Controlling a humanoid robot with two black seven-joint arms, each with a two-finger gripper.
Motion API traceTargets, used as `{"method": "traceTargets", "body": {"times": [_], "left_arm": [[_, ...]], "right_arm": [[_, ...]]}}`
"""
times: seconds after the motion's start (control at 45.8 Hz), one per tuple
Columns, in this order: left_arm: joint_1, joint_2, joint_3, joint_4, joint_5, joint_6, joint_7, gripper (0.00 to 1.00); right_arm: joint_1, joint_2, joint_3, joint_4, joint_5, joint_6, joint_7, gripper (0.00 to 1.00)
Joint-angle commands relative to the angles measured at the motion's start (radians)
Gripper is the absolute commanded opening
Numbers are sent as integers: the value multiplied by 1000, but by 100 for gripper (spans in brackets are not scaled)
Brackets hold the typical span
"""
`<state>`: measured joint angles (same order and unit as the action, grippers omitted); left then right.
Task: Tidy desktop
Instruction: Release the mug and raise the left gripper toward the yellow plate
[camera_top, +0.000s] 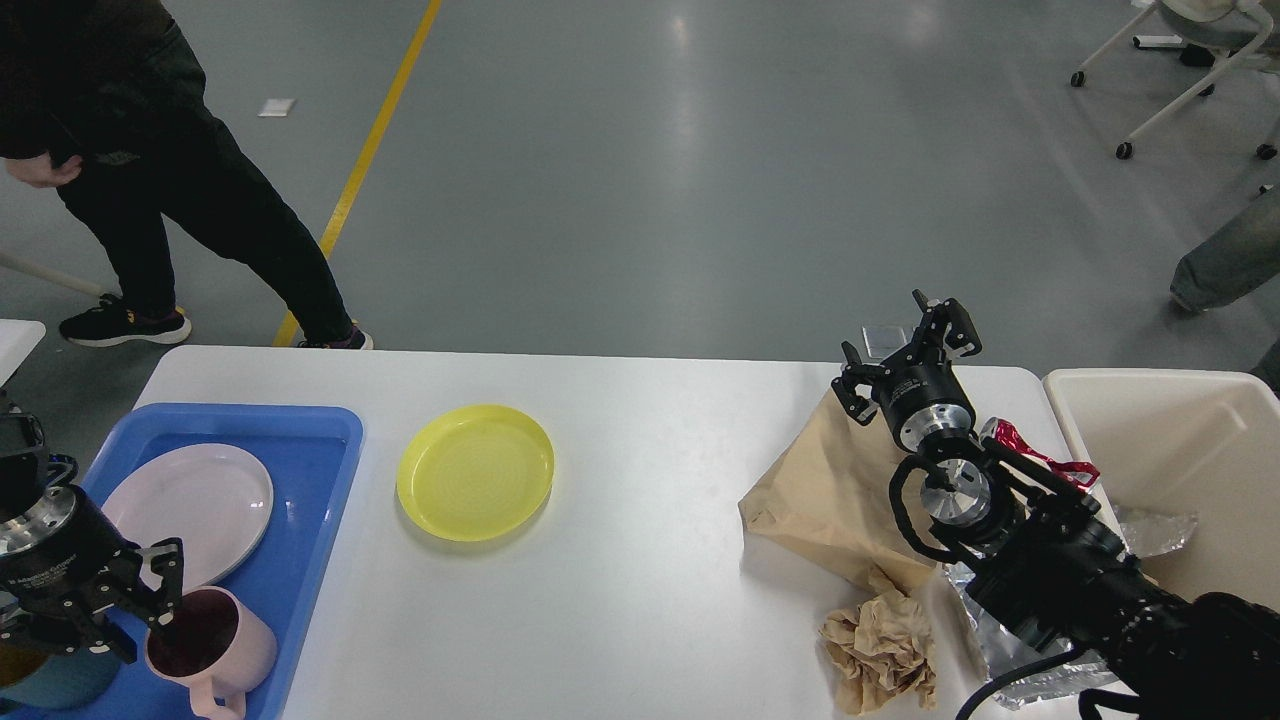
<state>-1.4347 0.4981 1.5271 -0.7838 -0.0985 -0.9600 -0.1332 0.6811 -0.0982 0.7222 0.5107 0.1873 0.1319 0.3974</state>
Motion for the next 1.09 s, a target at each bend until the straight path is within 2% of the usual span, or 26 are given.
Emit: {"method": "traceTargets", "body": {"times": [0.0,0.371,0.459,0.481,0.59,0.699,0.852,1.07], "left_arm": [[-61,-26,41,0,-1,0,-3,94],[-273,-157,114,0,-10,0,-2,94],[-286,-180,123,1,-10,0,0,94],[-282,-184,114,1,-10,59,1,94],[-236,-187,71,1,-9,226,10,94],[-185,-199,24,1,-6,349,15,94],[-107,-200,-22,49,-7,434,15,94],[0,-222,-148,150,-6,448,17,94]], "right_arm": [[0,0,-1,0,0,0,1,100],[0,0,0,0,0,0,0,100],[0,0,0,0,0,0,0,100],[0,0,0,0,0,0,0,100],[0,0,0,0,0,0,0,100],[0,0,0,0,1,0,0,100],[0,0,0,0,0,0,0,100],[0,0,0,0,0,0,0,100]]}}
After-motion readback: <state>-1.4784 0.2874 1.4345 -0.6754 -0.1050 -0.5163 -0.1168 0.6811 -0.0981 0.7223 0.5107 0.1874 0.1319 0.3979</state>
